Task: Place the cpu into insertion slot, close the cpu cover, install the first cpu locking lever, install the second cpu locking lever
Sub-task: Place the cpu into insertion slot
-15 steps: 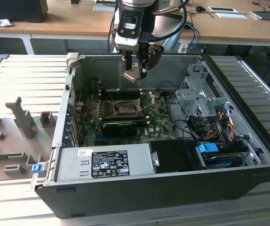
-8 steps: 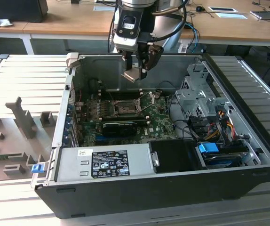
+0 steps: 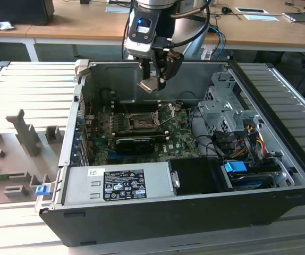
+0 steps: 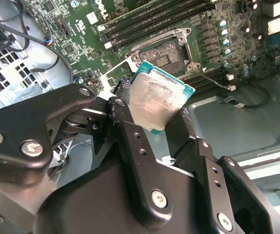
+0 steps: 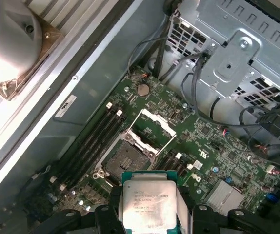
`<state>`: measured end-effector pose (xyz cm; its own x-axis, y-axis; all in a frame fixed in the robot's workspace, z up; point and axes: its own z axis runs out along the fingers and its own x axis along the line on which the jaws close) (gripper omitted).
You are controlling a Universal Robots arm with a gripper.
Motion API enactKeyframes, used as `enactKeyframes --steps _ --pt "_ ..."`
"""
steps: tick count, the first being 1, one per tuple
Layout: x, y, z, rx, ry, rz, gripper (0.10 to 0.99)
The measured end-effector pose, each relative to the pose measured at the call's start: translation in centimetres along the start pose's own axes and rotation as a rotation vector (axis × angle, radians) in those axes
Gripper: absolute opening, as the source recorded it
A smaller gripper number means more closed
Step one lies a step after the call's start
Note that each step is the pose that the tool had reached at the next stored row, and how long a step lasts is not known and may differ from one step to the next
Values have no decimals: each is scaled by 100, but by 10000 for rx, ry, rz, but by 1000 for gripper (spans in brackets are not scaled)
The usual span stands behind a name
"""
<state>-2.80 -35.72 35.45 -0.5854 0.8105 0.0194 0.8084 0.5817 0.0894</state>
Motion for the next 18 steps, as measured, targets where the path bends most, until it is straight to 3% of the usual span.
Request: enactKeyframes --steps 10,18 --pt "0 0 5 -15 -77 859 529" --pt "0 -3 30 -19 -91 1020 529"
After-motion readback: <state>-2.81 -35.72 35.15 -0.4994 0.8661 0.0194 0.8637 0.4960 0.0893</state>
